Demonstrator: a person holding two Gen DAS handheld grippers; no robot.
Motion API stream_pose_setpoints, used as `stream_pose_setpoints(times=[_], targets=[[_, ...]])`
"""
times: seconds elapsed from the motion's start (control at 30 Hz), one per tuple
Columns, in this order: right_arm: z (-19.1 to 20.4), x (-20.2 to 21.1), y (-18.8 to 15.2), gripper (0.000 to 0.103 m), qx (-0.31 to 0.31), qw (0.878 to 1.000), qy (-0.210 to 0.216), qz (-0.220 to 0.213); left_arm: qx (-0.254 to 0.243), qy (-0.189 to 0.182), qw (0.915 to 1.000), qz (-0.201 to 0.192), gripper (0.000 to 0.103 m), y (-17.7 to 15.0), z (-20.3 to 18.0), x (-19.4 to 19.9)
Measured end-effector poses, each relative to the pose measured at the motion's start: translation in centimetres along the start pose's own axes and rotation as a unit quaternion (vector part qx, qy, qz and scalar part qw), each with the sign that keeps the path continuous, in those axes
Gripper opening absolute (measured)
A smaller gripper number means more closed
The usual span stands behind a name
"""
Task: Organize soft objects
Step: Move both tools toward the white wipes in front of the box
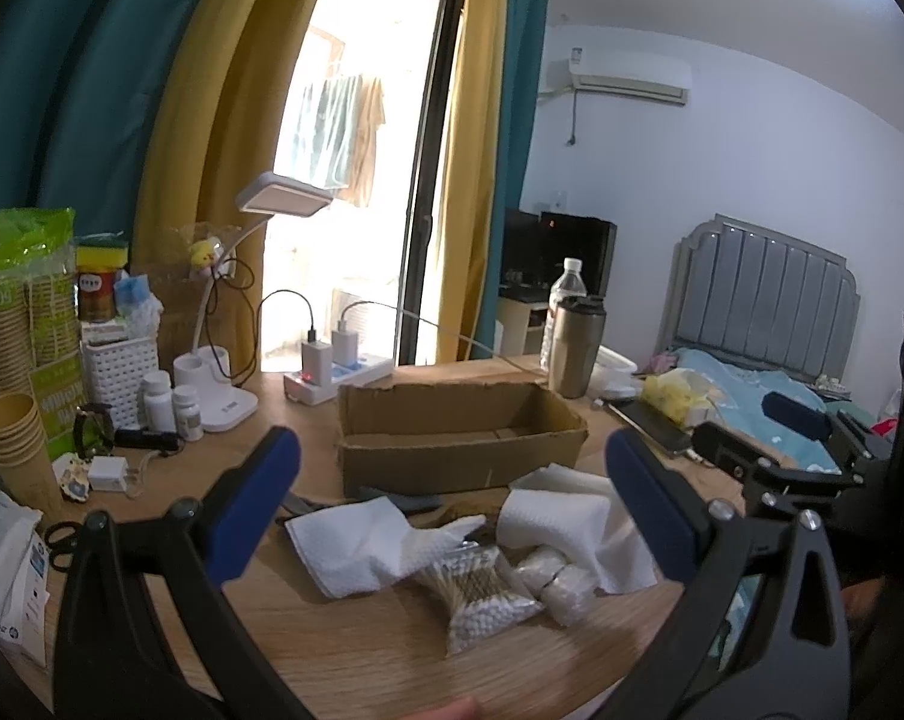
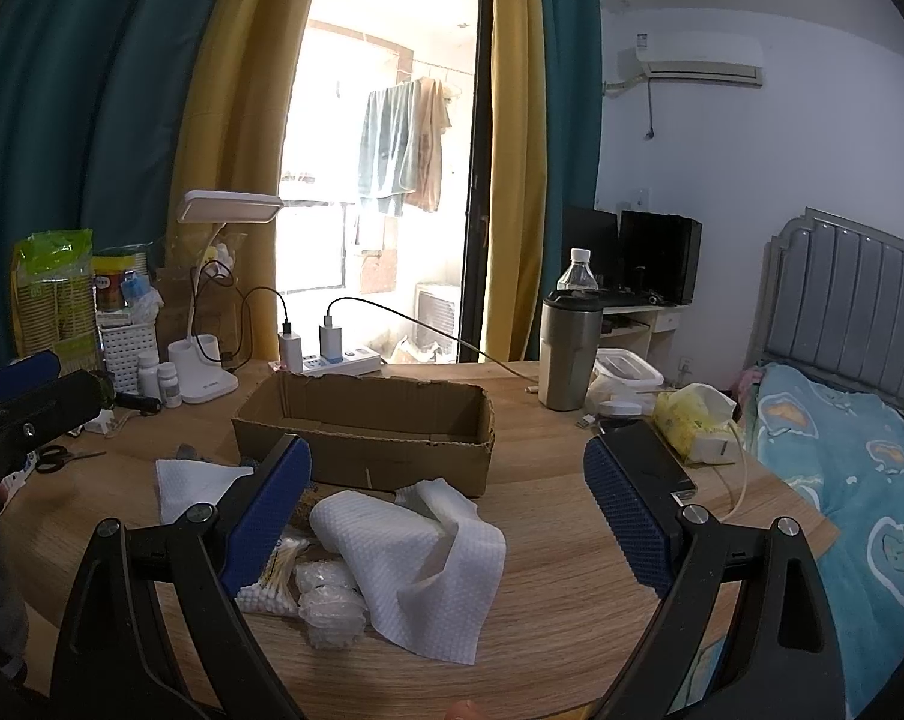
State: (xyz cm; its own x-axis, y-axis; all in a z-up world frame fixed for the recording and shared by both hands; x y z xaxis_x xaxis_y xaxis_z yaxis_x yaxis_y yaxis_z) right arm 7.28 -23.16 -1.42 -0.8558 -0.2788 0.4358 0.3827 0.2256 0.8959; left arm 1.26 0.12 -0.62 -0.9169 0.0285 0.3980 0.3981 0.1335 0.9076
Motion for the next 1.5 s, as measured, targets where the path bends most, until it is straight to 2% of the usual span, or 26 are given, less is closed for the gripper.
stream_pose_setpoints(times=[0.43, 1.5], targets=[[0.10, 0.06, 0.08, 0.095, 0.000, 1.000, 0.001, -0.001, -0.001, 0.019, 0.9997, 0.014, 0.103, -0.19, 0.15, -0.67], [0.23, 0.04, 0.01, 0.095, 0.000, 1.000, 0.002, 0.001, 0.004, 0.022, 0.9996, 0.019, 0.103, -0.45, 0.73, -0.75]])
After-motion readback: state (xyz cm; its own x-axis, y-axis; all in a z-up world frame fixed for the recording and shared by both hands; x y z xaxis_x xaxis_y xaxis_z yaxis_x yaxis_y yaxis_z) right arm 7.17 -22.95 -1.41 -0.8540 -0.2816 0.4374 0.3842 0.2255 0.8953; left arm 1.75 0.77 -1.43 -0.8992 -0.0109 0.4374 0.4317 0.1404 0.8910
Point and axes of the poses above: each gripper's, at about its wrist camera, not at the fingertips, and x roughly against the way its jaws point, z to its left, y to its top, the point moved 1 cm from there along -x, roughly the way its jaws point, and after that the axes turned 9 degrees about z, right-handed, at the moved point
